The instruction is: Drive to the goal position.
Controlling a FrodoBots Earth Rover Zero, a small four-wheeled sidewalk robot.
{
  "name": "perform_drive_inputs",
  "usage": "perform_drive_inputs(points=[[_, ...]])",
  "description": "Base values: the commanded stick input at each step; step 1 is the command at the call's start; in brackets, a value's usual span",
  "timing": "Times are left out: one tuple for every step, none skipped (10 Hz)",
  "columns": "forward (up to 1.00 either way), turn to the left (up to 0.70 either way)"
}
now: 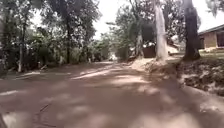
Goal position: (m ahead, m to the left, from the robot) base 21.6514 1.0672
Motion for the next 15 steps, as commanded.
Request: perform_drive_inputs(points=[[1.00,0.00],[1.00,0.00],[1.00,0.00],[1.00,0.00],[1.00,0.00],[1.00,0.00],[1.00,0.00],[1.00,0.00],[1.00,0.00],[1.00,0.00],[1.00,0.00],[1.00,0.00],[1.00,0.00],[1.00,0.00],[1.00,0.00]])
